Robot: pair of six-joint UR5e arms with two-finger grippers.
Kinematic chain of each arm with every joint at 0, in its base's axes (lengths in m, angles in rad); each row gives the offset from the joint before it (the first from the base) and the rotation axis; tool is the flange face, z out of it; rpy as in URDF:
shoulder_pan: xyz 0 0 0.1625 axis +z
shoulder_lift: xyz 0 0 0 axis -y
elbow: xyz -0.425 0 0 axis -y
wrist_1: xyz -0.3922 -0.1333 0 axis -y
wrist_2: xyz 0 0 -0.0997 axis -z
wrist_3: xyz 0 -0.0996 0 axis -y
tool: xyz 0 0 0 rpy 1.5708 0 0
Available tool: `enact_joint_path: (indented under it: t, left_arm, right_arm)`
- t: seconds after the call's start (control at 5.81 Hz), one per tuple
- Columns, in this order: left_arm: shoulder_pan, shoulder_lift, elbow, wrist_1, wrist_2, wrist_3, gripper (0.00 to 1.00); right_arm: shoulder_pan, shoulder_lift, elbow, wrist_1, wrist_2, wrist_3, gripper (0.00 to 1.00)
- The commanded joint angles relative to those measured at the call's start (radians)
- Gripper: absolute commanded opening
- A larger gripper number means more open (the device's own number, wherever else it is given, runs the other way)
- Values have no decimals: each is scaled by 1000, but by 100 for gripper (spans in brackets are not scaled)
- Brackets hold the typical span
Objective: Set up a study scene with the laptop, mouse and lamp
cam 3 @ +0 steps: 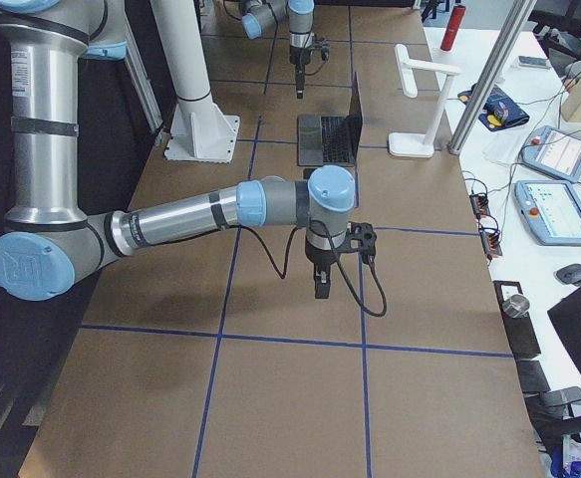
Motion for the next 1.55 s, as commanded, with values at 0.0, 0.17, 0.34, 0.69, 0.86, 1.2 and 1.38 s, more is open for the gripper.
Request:
enact_joint_path:
  t: [0.0,0.17,0.34,0.69,0.86,1.2,1.38]
  left_arm:
    - [-98,169,-144,37,-104,134,100]
    - [-167,259,-182,37,-157,207,100]
    - [-242,354,-207,38,-188,294,100]
    - [-496,517,-184,38,-324,600,100]
    - [-613,582,-134,38,-331,797,100]
    - [-819,657,42,34,-406,1093,100]
    - [-899,704,134,25,-409,1240,100]
  right_arm:
    - [32,-83,-214,345,60,-7,100]
    - [32,-97,-216,367,55,2,100]
    - [32,-95,-215,368,52,59,100]
    - [32,-82,-210,368,54,62,100]
    - [32,-79,-209,368,61,56,100]
    - [32,-79,-212,368,58,64,100]
    - [32,-79,-216,367,60,65,100]
